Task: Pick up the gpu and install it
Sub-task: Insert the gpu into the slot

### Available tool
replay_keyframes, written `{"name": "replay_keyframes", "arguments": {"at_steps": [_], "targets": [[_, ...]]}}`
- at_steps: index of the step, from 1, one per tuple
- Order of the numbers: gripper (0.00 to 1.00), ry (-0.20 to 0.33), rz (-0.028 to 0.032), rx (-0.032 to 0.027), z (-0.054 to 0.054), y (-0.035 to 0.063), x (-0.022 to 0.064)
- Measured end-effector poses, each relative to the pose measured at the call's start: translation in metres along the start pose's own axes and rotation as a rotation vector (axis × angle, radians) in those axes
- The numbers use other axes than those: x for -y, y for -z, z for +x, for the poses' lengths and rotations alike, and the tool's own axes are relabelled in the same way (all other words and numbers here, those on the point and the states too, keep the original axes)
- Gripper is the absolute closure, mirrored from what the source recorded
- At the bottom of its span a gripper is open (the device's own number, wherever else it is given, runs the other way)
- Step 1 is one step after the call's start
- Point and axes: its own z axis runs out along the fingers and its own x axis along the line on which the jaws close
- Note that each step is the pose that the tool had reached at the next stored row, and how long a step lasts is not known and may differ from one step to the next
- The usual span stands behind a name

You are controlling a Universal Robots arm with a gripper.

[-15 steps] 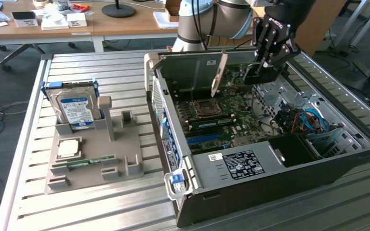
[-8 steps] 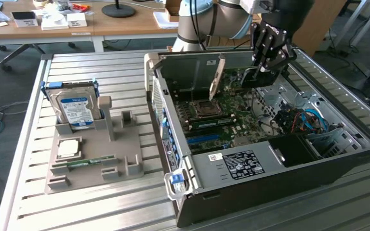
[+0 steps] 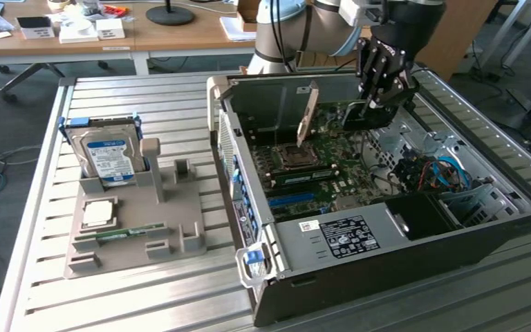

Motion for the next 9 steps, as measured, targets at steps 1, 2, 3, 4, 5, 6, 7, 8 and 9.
{"name": "replay_keyframes", "arguments": {"at_steps": [1, 2, 3, 4, 5, 6, 7, 8, 9], "targets": [[0.73, -0.001, 0.0001, 0.0, 0.0001, -0.0012, -0.0006], [0.73, -0.001, 0.0001, 0.0, 0.0002, -0.0025, -0.0016], [0.73, -0.001, 0.0001, -0.0002, 0.0004, -0.0039, -0.0027], [0.73, -0.001, 0.0001, -0.0001, 0.0005, -0.0055, -0.0038], [0.73, -0.001, 0.0001, -0.0001, 0.0006, -0.007, -0.0049], [0.73, -0.001, 0.0001, 0.0, 0.0007, -0.0084, -0.0057], [0.73, -0.001, 0.0001, -0.0001, 0.0008, -0.0093, -0.006], [0.73, -0.001, 0.0001, -0.0002, 0.0008, -0.0096, -0.0061], [0.73, -0.001, 0.0, -0.0003, 0.0008, -0.0095, -0.0061]]}}
